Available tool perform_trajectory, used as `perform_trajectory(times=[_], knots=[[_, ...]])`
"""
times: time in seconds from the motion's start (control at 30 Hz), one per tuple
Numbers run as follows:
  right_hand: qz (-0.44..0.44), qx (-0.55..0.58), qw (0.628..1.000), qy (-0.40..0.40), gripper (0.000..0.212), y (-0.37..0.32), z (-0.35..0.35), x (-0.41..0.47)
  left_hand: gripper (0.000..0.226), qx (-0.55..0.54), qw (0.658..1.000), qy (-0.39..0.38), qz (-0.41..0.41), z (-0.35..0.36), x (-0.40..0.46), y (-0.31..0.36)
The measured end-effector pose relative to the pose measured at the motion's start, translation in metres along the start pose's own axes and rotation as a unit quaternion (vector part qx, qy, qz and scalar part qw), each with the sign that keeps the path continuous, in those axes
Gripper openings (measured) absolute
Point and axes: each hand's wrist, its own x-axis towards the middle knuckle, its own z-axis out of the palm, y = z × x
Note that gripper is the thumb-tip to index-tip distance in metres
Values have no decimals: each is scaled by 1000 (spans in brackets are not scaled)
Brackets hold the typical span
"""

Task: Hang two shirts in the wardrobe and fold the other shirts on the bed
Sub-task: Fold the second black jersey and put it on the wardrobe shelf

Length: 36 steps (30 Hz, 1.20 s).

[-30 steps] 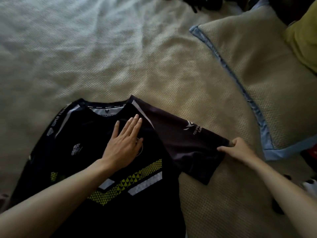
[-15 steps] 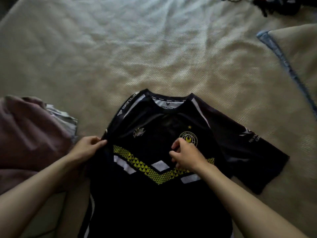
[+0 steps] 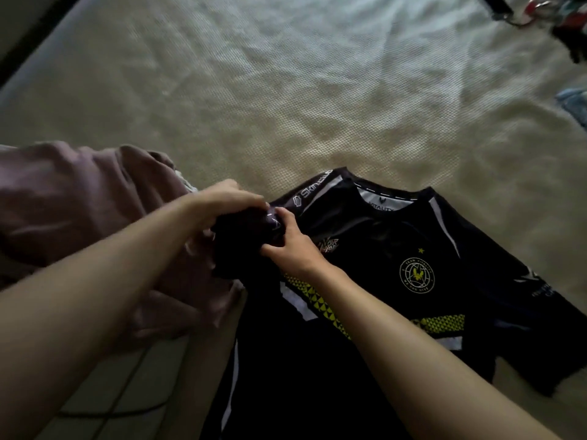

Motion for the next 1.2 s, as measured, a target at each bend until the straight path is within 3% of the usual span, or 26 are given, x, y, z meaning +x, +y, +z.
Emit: perform_trajectory(times=[0.1,0.23,0.3,0.4,0.47,0.53,0.57,0.63,0.7,0.77,0.87,0.97,1.03,1.1,1.17,1.2], knots=[[32,15,999,-2,99,1,10,10,20,83,996,-24,23,-28,3,19],[29,43,999,5,122,-1,23,15,15,76,976,184,91,-46,32,13],[32,31,999,10,123,-1,31,12,20,78,962,237,108,-49,43,1],[14,-6,1000,1,97,-1,38,-3,42,164,952,228,121,-46,51,-15],[-1,-6,1000,20,65,4,41,-24,44,308,907,229,175,-30,35,-23],[11,22,998,50,33,19,40,-54,39,379,842,223,312,-1,2,-34],[21,39,997,63,21,29,37,-72,37,377,829,192,365,17,-22,-42],[67,60,993,81,9,59,28,-112,29,342,848,83,396,59,-75,-70],[145,55,983,101,8,98,16,-158,32,344,876,-35,335,101,-124,-111],[226,39,966,121,6,139,1,-207,33,370,890,-98,247,133,-159,-159],[319,-35,936,148,14,194,-24,-272,28,268,952,-74,127,153,-186,-216],[395,-75,902,157,31,229,-41,-330,30,133,989,1,58,161,-209,-239],[424,-79,893,127,48,237,-42,-358,28,68,998,-1,-5,168,-227,-250],[452,-95,882,91,69,239,-35,-377,43,51,997,-20,-50,174,-241,-262],[482,-76,871,58,83,237,-29,-393,53,88,987,-43,-126,176,-249,-283],[494,-63,867,33,76,241,-26,-401,55,149,981,-18,-125,179,-248,-315]])
